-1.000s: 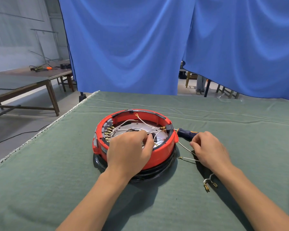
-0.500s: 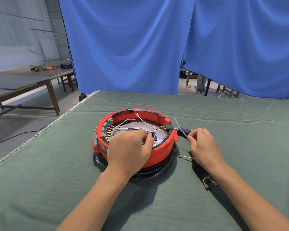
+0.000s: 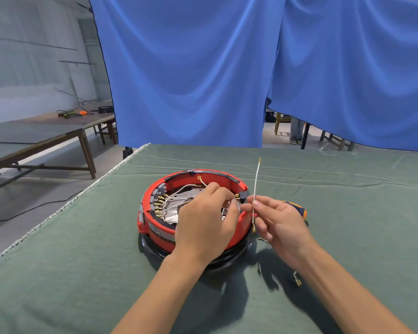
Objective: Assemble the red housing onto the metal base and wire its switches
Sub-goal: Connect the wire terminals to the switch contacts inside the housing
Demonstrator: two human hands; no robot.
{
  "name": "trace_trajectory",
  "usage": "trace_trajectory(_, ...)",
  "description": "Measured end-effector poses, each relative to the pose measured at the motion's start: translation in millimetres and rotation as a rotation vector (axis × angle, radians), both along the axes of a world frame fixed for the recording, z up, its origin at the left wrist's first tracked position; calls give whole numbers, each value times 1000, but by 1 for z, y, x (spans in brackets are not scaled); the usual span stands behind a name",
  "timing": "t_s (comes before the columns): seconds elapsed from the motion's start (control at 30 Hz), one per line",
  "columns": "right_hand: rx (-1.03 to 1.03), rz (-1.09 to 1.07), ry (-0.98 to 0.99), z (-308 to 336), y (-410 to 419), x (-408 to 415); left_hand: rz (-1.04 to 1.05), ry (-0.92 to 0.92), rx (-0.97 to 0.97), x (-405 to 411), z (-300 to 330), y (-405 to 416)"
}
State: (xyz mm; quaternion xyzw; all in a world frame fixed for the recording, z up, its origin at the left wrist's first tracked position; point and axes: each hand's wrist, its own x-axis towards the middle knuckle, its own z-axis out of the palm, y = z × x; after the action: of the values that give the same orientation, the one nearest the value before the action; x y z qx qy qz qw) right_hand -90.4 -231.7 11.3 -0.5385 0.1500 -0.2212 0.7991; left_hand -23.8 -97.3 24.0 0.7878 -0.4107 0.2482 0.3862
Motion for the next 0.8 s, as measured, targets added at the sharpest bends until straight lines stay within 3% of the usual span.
trace_trajectory(0.3, -18, 55, -36, 1, 2, -6, -134, 222, 41, 6, -4, 6)
trace_trajectory(0.53, 49, 98, -119, 5, 2, -10, -171, 175, 172, 5, -2, 6)
trace_trajectory(0.8, 9, 97, -116, 1, 7, -8, -248, 230, 94, 10, -6, 7)
